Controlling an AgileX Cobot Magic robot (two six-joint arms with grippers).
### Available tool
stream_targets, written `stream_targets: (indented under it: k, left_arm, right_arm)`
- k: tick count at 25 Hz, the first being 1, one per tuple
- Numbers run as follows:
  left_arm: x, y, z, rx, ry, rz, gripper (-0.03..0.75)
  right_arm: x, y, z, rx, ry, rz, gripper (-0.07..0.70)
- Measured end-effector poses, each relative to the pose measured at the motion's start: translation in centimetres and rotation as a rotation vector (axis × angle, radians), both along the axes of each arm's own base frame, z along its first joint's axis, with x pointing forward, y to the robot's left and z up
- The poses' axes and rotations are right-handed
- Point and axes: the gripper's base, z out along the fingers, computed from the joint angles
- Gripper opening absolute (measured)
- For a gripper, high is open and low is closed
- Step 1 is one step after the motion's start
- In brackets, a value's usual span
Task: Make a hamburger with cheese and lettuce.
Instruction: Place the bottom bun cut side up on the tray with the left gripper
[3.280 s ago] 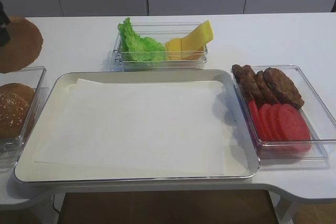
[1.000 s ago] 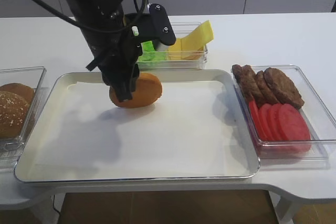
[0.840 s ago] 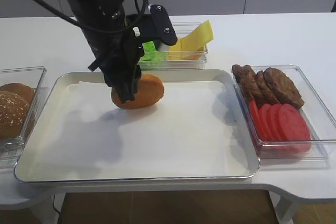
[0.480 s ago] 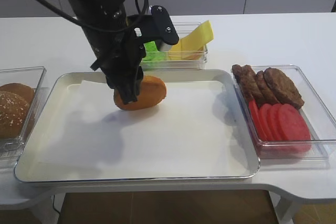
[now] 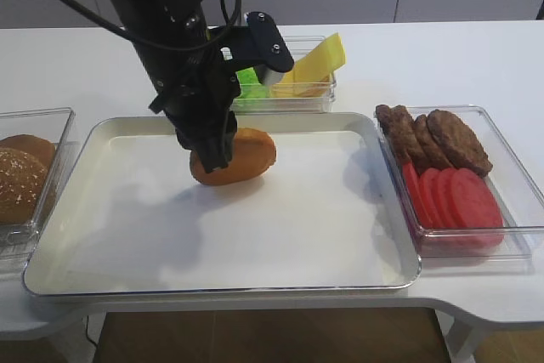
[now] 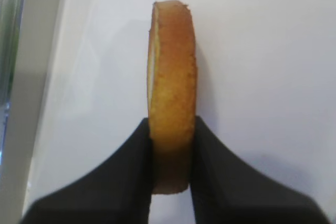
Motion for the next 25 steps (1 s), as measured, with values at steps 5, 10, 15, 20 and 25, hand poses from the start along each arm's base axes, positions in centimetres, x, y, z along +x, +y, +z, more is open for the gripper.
stream_targets:
  k: [5,10,15,20,25]
  left_arm:
    - [-0.18,-0.06,-0.01,-0.006,0.021,-0.003,0.134]
    - [-0.32,-0.07,0.01,-0.005,0.037,-0.008,0.147]
    - [-0.67,-0.04,-0.16,0.001,0.083,-0.003,0.244]
    - [-0.83,-0.14,-0.43,-0.002,0.114,0.000,0.294]
    - [-0.97,-0.27,-0.43,-0.017,0.130,0.002,0.309]
  right_arm:
    - [0.00,0.00,0.00,0.000,0.000,0.000,0.440]
    - [0.00,0.00,0.00,0.000,0.000,0.000,0.440]
    - [0.00,0.00,0.00,0.000,0.000,0.000,0.440]
    - [0.00,0.00,0.00,0.000,0.000,0.000,0.440]
    - [0.00,0.00,0.00,0.000,0.000,0.000,0.440]
